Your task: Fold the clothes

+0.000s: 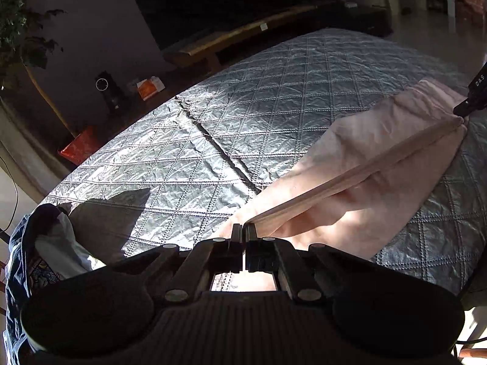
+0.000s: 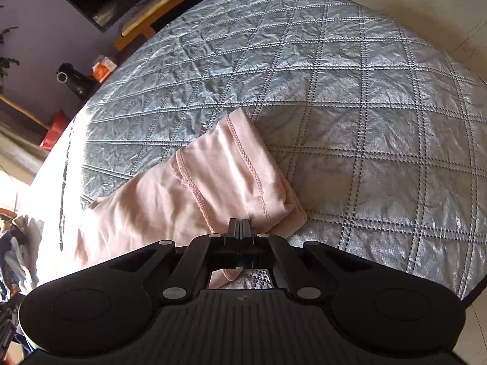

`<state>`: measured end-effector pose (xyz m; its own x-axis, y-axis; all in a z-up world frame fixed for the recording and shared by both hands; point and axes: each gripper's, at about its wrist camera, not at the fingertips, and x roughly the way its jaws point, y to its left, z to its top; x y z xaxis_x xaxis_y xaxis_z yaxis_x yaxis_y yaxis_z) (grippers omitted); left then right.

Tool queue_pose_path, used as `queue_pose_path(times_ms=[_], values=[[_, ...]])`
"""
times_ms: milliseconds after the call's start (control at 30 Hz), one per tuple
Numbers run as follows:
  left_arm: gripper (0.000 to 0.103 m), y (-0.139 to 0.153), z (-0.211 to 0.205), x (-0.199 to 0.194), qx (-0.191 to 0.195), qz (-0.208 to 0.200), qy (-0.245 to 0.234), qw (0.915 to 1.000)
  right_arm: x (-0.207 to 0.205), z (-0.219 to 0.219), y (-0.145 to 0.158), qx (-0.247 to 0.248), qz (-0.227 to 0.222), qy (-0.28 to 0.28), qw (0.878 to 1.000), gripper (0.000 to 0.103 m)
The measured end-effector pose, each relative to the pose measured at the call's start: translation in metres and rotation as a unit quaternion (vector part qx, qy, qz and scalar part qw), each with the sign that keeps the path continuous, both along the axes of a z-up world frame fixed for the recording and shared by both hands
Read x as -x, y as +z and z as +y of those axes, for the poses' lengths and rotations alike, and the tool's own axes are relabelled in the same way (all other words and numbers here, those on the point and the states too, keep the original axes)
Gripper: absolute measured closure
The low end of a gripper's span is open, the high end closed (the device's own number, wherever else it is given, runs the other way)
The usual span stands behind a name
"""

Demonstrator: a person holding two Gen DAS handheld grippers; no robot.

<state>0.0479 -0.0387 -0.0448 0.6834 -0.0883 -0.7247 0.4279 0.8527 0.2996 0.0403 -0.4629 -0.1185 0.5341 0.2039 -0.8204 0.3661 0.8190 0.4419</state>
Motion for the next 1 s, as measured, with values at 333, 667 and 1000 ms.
queue_pose_path(times_ms=[333, 667, 1000], values=[[0.101, -0.006, -0.001, 0.017, -0.049, -0.008, -0.025, 0.9985, -0.006, 0.016, 0.007, 0.071, 0.0, 0.061, 0.996, 0.103], [0.097, -0.008, 0.008, 0.007, -0.07, -0.001, -0.012, 0.9975, 0.006, 0.115, 0.069, 0.299, -0.117, 0.307, 0.896, 0.089], [0.089, -0.033, -0.051, 0.024, -0.062, 0.041, -0.11, 0.9911, 0.021, 0.188, 0.046, 0.362, -0.126, 0.51, 0.77, 0.086]])
